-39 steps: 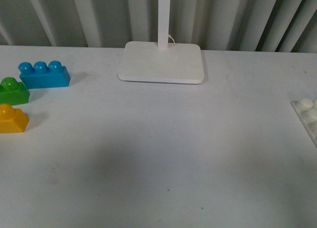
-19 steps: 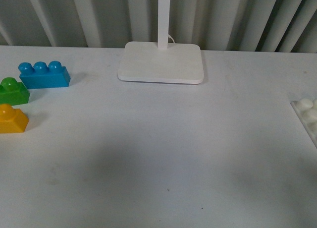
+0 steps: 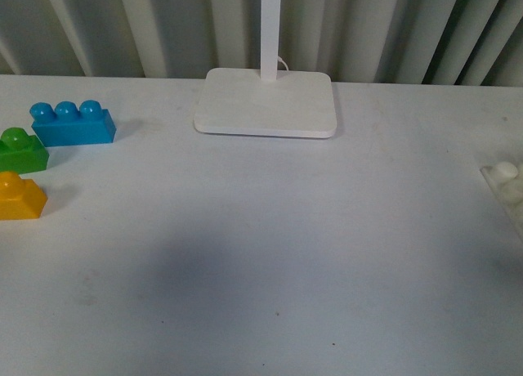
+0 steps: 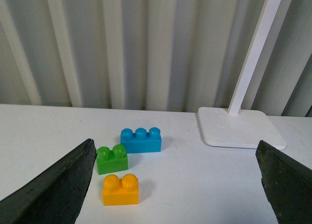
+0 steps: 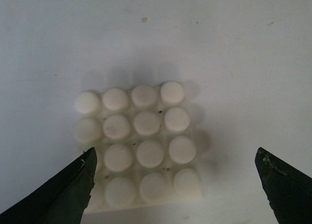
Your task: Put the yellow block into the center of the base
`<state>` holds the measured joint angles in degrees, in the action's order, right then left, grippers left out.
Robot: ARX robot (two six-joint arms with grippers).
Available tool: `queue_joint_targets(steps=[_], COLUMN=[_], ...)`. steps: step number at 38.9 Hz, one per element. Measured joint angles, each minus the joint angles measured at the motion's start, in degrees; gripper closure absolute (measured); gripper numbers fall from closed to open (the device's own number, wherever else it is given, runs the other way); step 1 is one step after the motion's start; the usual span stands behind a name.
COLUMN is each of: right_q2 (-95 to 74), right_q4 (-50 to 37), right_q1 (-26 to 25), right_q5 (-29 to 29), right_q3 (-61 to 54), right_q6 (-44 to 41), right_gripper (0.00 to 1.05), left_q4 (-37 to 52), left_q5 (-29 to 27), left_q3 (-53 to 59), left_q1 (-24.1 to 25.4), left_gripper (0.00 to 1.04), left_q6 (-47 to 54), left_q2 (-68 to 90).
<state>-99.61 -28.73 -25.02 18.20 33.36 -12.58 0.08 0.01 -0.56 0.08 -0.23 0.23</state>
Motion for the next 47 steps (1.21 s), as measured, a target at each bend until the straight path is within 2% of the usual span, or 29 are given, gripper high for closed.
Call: queue_joint_targets(steps=[13, 22, 30, 47], right_q2=[-13.6, -17.3, -19.5, -20.4], right_q4=[1.3, 1.1, 1.4, 0.4], right_q1=[4.8, 5.0, 5.1, 10.8], right_q5=[-1.9, -3.4, -4.2, -6.7], right_q3=[7.4, 10.7, 12.3, 10.5], right_q6=[-0.1, 0.3, 0.3, 0.9], right_gripper=[0.09, 0.09, 0.09, 0.09], left_q4=[0.0, 0.0, 0.0, 0.0], left_q5=[0.0, 0.0, 0.0, 0.0], left_q3=[0.0, 0.0, 0.0, 0.0], left_q1=[0.0, 0.0, 0.0, 0.0], left_gripper=[0.06, 0.06, 0.06, 0.06], left_q6=[0.0, 0.0, 0.0, 0.0], left_q2=[0.0, 0.0, 0.0, 0.0])
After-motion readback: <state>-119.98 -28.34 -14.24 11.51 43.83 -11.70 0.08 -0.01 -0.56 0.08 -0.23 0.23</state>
